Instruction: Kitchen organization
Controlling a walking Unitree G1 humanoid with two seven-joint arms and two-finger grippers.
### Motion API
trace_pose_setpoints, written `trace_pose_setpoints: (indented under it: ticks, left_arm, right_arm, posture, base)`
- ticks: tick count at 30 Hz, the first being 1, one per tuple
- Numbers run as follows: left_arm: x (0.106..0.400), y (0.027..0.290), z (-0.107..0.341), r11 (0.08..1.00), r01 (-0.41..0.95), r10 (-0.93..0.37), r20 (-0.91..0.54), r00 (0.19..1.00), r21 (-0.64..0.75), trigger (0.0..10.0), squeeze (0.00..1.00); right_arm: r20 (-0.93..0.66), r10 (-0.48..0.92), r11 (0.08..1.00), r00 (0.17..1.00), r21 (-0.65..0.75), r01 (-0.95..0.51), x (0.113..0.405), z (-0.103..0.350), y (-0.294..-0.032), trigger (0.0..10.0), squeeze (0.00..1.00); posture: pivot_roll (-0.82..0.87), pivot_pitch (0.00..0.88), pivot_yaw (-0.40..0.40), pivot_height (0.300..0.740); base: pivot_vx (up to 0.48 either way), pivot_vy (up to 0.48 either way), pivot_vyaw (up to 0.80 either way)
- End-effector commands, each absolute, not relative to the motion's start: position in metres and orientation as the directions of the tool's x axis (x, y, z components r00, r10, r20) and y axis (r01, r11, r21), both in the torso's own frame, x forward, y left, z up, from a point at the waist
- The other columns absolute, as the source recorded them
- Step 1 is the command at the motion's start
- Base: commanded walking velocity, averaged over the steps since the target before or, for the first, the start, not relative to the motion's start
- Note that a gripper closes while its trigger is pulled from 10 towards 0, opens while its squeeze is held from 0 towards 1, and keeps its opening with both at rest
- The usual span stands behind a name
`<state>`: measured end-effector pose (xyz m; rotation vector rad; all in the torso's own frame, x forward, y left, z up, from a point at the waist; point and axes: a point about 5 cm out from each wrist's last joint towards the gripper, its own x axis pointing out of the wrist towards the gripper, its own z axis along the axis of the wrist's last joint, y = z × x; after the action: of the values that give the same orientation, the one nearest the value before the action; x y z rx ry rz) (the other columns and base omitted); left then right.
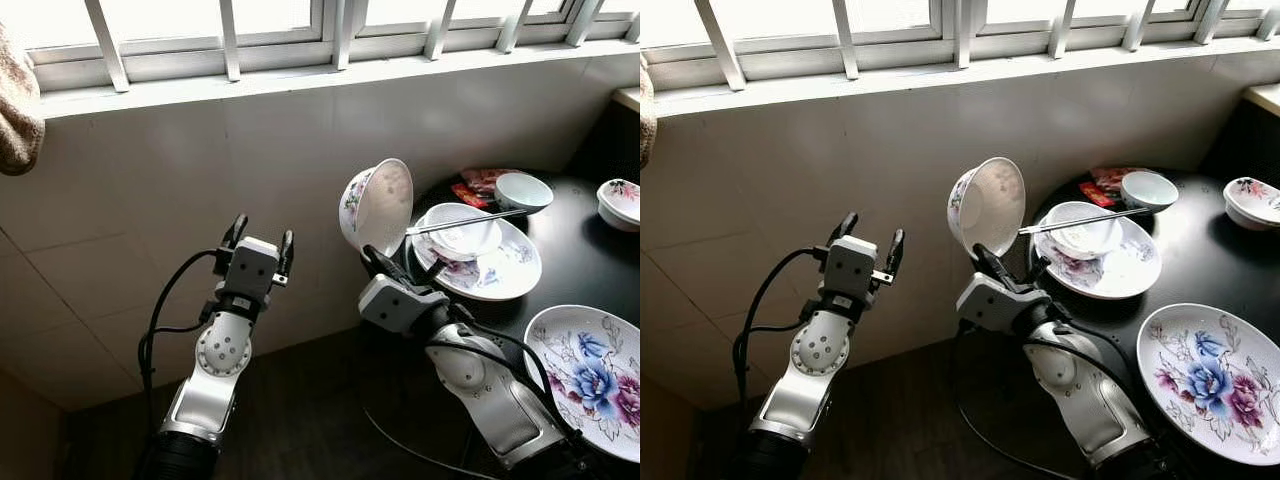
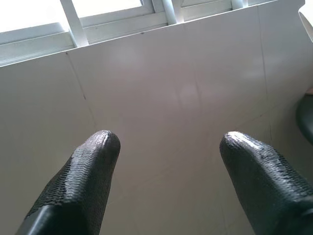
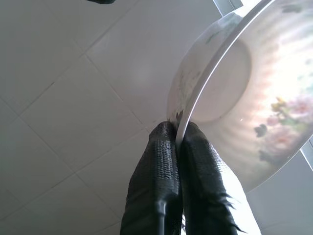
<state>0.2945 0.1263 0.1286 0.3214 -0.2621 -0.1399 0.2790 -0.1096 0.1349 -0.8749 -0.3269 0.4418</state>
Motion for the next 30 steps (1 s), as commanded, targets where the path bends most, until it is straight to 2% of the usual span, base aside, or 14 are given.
trace_pose_setpoints:
  ticks: [1, 3, 8, 30]
  left_arm:
    - [0.2945, 0.1276, 0.1321, 0.944, 0.092, -0.174, 0.243, 0.954, 0.316, 10.0, 0.00]
    - [0.2947, 0.1276, 0.1319, 0.944, 0.093, -0.175, 0.241, 0.955, 0.315, 10.0, 0.00]
    - [0.2949, 0.1262, 0.1323, 0.945, 0.100, -0.182, 0.245, 0.952, 0.312, 10.0, 0.00]
    - [0.2931, 0.1305, 0.1354, 0.934, 0.076, -0.176, 0.262, 0.949, 0.350, 10.0, 0.00]
  right_arm:
    - [0.118, 0.497, 0.565, 0.860, -0.796, -0.218, 0.2806, 0.1395, -0.1090, 0.0, 0.00]
    - [0.117, 0.497, 0.565, 0.860, -0.796, -0.218, 0.2808, 0.1394, -0.1089, 0.0, 0.00]
    - [0.121, 0.496, 0.566, 0.860, -0.796, -0.214, 0.2819, 0.1401, -0.1087, 0.0, 0.00]
    - [0.135, 0.488, 0.577, 0.862, -0.791, -0.202, 0.2816, 0.1427, -0.1096, 0.0, 0.00]
  posture:
    - [0.06, 0.000, -0.063, 0.740]
    - [0.06, 0.000, -0.063, 0.740]
    - [0.06, 0.000, -0.061, 0.740]
    - [0.06, 0.000, -0.061, 0.740]
  base:
    - [0.000, 0.000, 0.80]
    - [0.000, 0.000, 0.80]
    - [0.000, 0.418, 0.80]
    - [0.000, 0.000, 0.80]
